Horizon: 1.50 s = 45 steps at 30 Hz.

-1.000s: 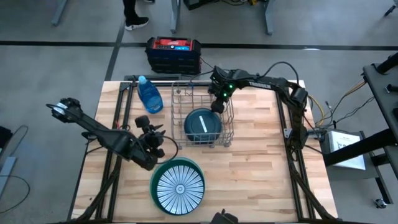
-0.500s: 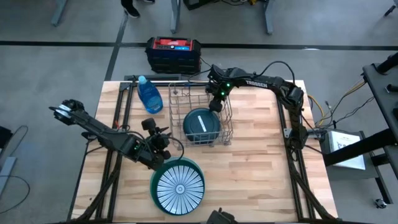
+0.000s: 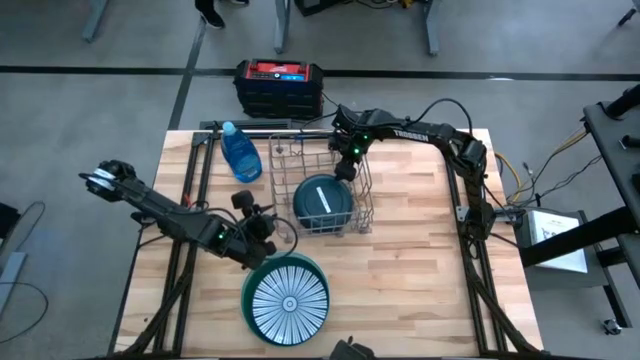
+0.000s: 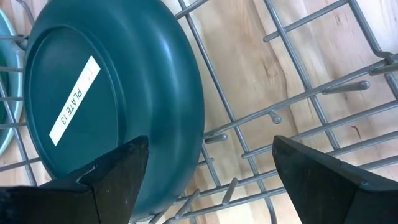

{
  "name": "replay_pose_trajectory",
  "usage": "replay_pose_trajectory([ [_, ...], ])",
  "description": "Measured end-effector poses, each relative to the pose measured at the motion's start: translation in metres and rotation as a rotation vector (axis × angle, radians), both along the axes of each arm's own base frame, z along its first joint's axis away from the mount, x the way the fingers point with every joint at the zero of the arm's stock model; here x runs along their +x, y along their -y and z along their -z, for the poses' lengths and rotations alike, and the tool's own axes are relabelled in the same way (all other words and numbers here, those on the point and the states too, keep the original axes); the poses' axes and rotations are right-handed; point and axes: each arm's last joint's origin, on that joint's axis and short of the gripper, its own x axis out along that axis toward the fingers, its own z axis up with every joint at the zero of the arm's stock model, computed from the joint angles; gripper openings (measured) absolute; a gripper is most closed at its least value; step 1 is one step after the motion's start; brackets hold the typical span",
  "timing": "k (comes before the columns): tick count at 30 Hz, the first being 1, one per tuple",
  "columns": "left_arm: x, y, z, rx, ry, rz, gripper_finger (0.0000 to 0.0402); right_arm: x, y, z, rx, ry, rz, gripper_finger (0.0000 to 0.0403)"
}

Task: Sort dishes
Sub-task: Put the blue plate into the gray dishwasher rack

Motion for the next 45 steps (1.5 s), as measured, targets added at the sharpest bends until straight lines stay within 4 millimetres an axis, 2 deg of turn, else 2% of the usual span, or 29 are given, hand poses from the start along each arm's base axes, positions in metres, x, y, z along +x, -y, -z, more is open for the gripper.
replay_pose_trajectory([
  [7, 0.007, -0.01, 0.012, -0.036, 0.003, 0.033, 0.0115, 0.001, 0.0, 0.001, -0.001, 0.003, 0.001, 0.0334],
  [12, 0.014, -0.019, 0.014, -0.052, 0.009, 0.057, 0.0115, 0.004, -0.006, -0.003, -0.09, 0.045, -0.13, 0.0333],
  [15, 0.014, -0.022, 0.016, -0.068, 0.0, 0.055, 0.0115, 0.009, -0.008, -0.014, -0.159, 0.082, -0.204, 0.0333],
  [20, 0.015, -0.025, 0.02, -0.075, 0.012, 0.044, 0.0115, 0.016, -0.008, -0.043, -0.243, 0.174, -0.237, 0.0334],
  [26, 0.015, -0.029, 0.024, -0.09, 0.004, 0.038, 0.0115, 0.03, -0.012, -0.046, -0.332, 0.269, -0.309, 0.0334],
  [31, 0.015, -0.03, 0.025, -0.1, 0.009, 0.04, 0.0115, 0.04, -0.013, -0.027, -0.268, 0.28, -0.323, 0.0334],
  [35, 0.016, -0.031, 0.024, -0.1, 0.009, 0.045, 0.0115, 0.047, -0.01, -0.02, -0.267, 0.289, -0.332, 0.0335],
  [38, 0.018, -0.032, 0.024, -0.1, 0.023, 0.048, 0.0115, 0.052, -0.007, -0.006, -0.232, 0.256, -0.341, 0.0334],
  [45, 0.02, -0.036, 0.023, -0.11, 0.041, 0.035, 0.0115, 0.063, -0.001, 0.001, -0.142, 0.142, -0.372, 0.0335],
])
